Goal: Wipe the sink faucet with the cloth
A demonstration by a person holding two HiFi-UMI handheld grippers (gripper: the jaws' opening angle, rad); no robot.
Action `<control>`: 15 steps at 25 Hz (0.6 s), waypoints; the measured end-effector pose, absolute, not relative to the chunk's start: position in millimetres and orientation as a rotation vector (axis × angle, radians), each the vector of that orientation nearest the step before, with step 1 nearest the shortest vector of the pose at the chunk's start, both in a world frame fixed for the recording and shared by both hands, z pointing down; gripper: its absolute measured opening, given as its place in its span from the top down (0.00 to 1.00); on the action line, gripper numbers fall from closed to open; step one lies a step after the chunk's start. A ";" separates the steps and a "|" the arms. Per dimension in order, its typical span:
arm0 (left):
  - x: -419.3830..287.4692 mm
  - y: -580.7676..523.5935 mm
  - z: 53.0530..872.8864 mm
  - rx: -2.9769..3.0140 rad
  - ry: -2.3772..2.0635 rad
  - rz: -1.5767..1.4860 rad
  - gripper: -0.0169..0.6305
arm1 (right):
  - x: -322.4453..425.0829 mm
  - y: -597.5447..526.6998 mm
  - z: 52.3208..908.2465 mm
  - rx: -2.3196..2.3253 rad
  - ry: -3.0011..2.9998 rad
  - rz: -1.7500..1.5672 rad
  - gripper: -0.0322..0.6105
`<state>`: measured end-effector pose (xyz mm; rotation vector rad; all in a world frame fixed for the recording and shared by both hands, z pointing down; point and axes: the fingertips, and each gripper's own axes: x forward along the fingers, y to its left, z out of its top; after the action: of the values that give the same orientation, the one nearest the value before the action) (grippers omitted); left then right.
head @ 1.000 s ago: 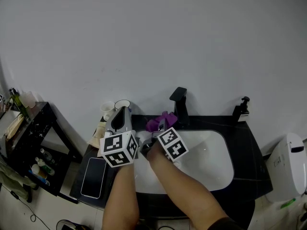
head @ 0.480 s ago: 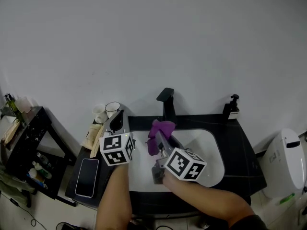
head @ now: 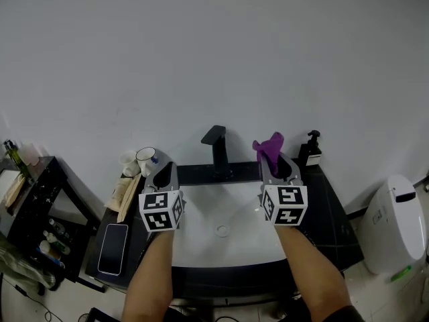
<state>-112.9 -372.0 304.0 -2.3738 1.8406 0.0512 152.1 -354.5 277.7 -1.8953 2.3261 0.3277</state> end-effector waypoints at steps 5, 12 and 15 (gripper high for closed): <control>-108.4 -373.3 312.8 -2.402 1.861 0.050 0.95 | 168.6 -360.2 288.4 -1.944 2.350 0.402 0.79; -103.6 -374.5 311.2 -2.380 1.840 0.021 0.95 | 148.5 -360.9 297.3 -1.885 2.456 0.427 0.79; -104.0 -374.8 313.4 -2.376 1.843 0.005 0.95 | 140.2 -356.7 295.2 -1.870 2.476 0.500 0.79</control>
<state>-104.0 -374.8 313.4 -2.3763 1.8426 0.0046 140.2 -356.7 295.2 -1.8697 2.4765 0.5003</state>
